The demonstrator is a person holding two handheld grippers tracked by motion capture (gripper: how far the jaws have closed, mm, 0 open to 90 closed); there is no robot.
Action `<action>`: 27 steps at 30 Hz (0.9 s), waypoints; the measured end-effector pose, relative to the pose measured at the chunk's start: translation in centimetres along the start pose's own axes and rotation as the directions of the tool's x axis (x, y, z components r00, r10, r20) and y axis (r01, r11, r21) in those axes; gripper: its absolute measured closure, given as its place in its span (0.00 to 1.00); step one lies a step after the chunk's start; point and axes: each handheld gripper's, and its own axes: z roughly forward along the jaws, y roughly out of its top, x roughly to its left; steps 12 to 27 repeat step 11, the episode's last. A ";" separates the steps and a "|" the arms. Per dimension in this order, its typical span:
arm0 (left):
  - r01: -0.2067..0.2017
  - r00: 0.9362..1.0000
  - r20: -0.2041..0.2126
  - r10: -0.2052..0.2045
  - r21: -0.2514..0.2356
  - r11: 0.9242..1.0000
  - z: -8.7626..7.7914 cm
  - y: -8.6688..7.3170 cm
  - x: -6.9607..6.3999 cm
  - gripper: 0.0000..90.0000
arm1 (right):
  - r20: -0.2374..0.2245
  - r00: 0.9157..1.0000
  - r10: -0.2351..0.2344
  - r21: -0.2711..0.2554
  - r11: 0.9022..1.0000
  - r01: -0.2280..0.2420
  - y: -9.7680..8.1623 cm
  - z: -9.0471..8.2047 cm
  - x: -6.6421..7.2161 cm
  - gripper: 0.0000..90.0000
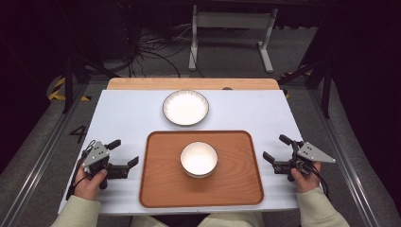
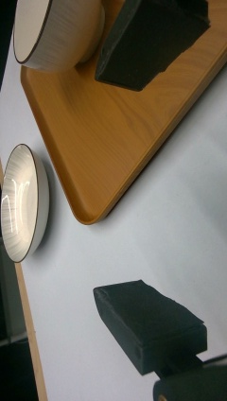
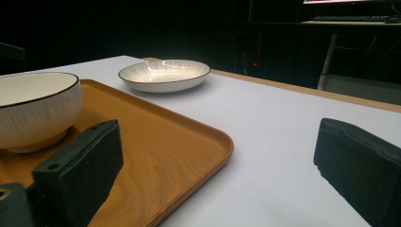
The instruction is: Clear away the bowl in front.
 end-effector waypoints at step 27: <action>-0.017 1.000 0.007 0.017 0.027 0.999 0.2 0.1 0.0 0.04 | -0.003 1.000 -0.007 0.000 1.000 0.007 0.0 0.0 0.0 0.03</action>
